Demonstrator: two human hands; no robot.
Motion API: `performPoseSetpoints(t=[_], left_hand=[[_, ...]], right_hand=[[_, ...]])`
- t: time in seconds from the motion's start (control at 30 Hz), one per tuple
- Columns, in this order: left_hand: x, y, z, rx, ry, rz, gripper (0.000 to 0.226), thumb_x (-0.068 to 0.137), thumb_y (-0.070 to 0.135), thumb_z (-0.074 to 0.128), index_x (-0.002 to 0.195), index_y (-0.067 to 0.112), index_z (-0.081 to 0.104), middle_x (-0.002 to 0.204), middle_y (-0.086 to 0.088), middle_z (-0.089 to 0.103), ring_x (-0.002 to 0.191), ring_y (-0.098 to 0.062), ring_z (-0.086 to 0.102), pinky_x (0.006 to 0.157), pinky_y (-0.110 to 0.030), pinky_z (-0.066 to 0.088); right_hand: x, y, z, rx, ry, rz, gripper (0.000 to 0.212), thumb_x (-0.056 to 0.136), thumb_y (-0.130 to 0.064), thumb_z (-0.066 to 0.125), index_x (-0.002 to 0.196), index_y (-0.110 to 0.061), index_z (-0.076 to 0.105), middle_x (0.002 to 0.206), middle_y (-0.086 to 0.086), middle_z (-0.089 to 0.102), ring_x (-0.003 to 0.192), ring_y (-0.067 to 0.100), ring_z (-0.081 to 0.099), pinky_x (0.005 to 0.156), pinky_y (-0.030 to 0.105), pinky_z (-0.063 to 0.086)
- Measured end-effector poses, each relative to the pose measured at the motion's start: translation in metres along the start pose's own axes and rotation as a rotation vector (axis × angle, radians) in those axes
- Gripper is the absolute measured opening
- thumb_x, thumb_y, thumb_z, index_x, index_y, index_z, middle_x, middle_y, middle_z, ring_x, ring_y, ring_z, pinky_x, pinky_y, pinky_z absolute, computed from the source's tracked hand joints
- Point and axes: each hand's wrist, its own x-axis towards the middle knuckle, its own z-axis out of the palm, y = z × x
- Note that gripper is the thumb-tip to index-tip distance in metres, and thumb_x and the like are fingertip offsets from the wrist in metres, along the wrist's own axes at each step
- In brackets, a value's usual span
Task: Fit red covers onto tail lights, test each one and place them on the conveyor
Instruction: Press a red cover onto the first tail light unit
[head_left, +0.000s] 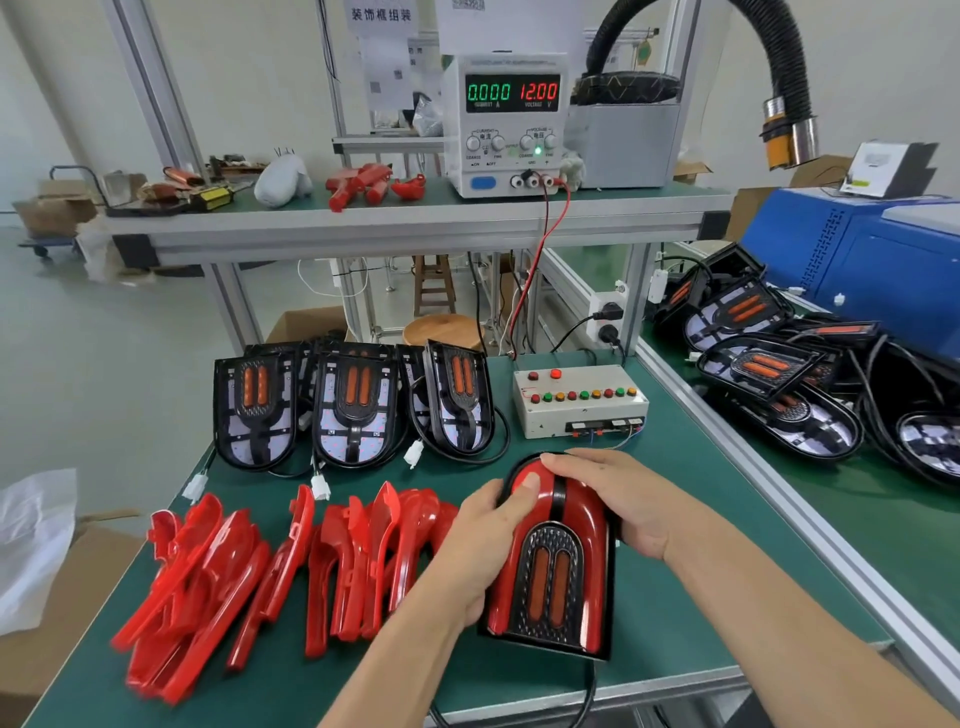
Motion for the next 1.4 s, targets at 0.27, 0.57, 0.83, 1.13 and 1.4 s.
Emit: performPoseSetpoints(t=[0.27, 0.57, 0.83, 1.13, 1.4], left_hand=[[0.001, -0.007, 0.005, -0.038, 0.01, 0.029, 0.045, 0.089, 0.054, 0.067, 0.122, 0.025, 0.064, 0.108, -0.003, 0.078, 0.1, -0.023, 0.076, 0.09, -0.047, 0.061], [-0.002, -0.009, 0.006, -0.069, 0.032, 0.032, 0.034, 0.1, 0.046, 0.061, 0.124, 0.022, 0.063, 0.109, -0.005, 0.078, 0.1, -0.023, 0.076, 0.092, -0.048, 0.061], [-0.01, -0.002, -0.014, 0.142, -0.029, 0.049, 0.06, 0.088, 0.067, 0.062, 0.129, 0.023, 0.06, 0.119, 0.008, 0.074, 0.112, -0.007, 0.069, 0.101, -0.03, 0.051], [-0.033, -0.022, -0.026, 0.371, -0.076, 0.102, 0.022, 0.094, 0.038, 0.07, 0.113, 0.027, 0.074, 0.109, 0.017, 0.076, 0.105, 0.004, 0.068, 0.095, -0.023, 0.048], [-0.04, -0.019, -0.022, 0.316, -0.045, 0.164, 0.016, 0.098, 0.029, 0.068, 0.11, 0.023, 0.077, 0.106, 0.007, 0.079, 0.104, -0.01, 0.073, 0.101, -0.035, 0.052]], right_hand=[[0.0, 0.004, 0.003, 0.095, 0.038, 0.023, 0.019, 0.083, -0.029, 0.081, 0.094, -0.014, 0.079, 0.099, 0.019, 0.077, 0.083, 0.03, 0.073, 0.081, 0.042, 0.06], [0.0, 0.009, 0.01, 0.093, 0.071, -0.036, 0.016, 0.083, -0.026, 0.082, 0.091, -0.012, 0.08, 0.096, 0.019, 0.077, 0.08, 0.03, 0.075, 0.073, 0.038, 0.063], [0.002, -0.001, -0.004, 0.091, 0.072, -0.015, 0.039, 0.078, -0.034, 0.082, 0.104, -0.006, 0.076, 0.101, 0.022, 0.076, 0.083, 0.033, 0.074, 0.073, 0.042, 0.062], [0.006, -0.006, -0.013, 0.124, 0.108, 0.04, 0.032, 0.083, -0.028, 0.081, 0.108, -0.009, 0.074, 0.099, 0.016, 0.078, 0.087, 0.031, 0.077, 0.076, 0.043, 0.062], [0.001, -0.005, -0.016, 0.096, 0.082, -0.025, 0.025, 0.089, -0.017, 0.076, 0.111, -0.005, 0.072, 0.101, 0.017, 0.077, 0.089, 0.031, 0.076, 0.073, 0.039, 0.062]])
